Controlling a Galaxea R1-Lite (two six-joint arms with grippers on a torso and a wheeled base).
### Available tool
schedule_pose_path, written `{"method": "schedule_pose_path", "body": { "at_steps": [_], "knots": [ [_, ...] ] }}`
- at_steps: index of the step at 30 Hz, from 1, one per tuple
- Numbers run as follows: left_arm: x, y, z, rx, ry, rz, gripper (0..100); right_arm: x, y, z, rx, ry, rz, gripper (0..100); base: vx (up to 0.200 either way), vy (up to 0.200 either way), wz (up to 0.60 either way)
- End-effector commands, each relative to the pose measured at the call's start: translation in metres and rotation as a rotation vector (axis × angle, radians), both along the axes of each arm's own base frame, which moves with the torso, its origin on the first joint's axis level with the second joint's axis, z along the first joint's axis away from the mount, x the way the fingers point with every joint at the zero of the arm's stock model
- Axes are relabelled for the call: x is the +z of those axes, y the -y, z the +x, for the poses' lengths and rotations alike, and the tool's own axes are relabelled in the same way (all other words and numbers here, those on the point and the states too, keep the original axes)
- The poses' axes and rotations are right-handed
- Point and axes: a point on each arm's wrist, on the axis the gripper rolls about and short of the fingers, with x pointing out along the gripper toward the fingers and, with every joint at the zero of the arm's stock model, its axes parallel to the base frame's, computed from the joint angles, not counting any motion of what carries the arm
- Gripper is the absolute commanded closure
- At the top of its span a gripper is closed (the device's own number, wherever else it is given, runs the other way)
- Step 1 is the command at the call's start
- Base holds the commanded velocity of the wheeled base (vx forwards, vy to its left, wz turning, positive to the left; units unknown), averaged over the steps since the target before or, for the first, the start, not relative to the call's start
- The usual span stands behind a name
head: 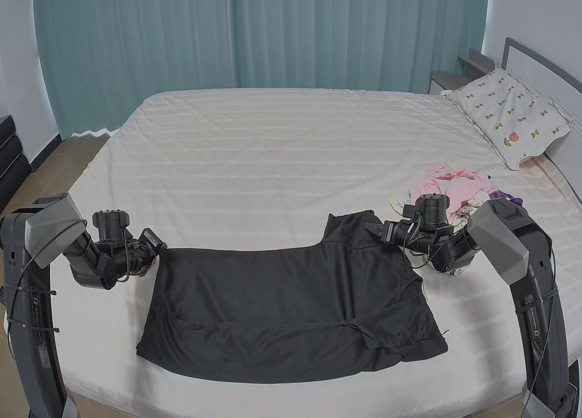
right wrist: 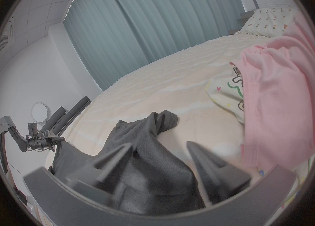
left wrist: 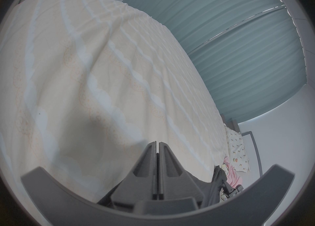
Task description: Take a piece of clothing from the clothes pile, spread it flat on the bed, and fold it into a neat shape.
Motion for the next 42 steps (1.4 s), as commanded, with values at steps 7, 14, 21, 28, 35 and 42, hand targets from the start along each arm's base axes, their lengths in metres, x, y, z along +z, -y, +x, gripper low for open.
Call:
{"method": "schedule_pose_path", "body": {
  "at_steps": [7, 14, 21, 28, 35, 42],
  "knots": [
    [0.002, -0.001, 0.003, 0.010, 0.018, 0.010, 100, 0.012, 0.002, -0.010, -0.015, -0.006, -0.003, 100, 0.000, 0.000, 0.00],
    [0.011, -0.005, 0.004, 0.072, 0.037, 0.048, 100, 0.032, 0.007, -0.010, -0.032, 0.041, 0.012, 100, 0.000, 0.000, 0.00],
    [0.031, -0.009, 0.002, 0.109, 0.089, 0.064, 100, 0.035, 0.004, -0.007, -0.091, 0.090, 0.010, 100, 0.000, 0.000, 0.00],
    [0.034, -0.009, 0.001, 0.099, 0.100, 0.093, 100, 0.031, 0.003, -0.007, -0.098, 0.086, 0.009, 100, 0.000, 0.000, 0.00],
    [0.032, -0.007, -0.002, 0.082, 0.091, 0.117, 100, 0.035, 0.005, -0.008, -0.110, 0.089, 0.036, 100, 0.000, 0.000, 0.00],
    [0.043, -0.008, -0.011, 0.086, 0.086, 0.117, 100, 0.055, 0.012, -0.027, -0.115, 0.038, 0.101, 100, 0.000, 0.000, 0.00]
  ]
}}
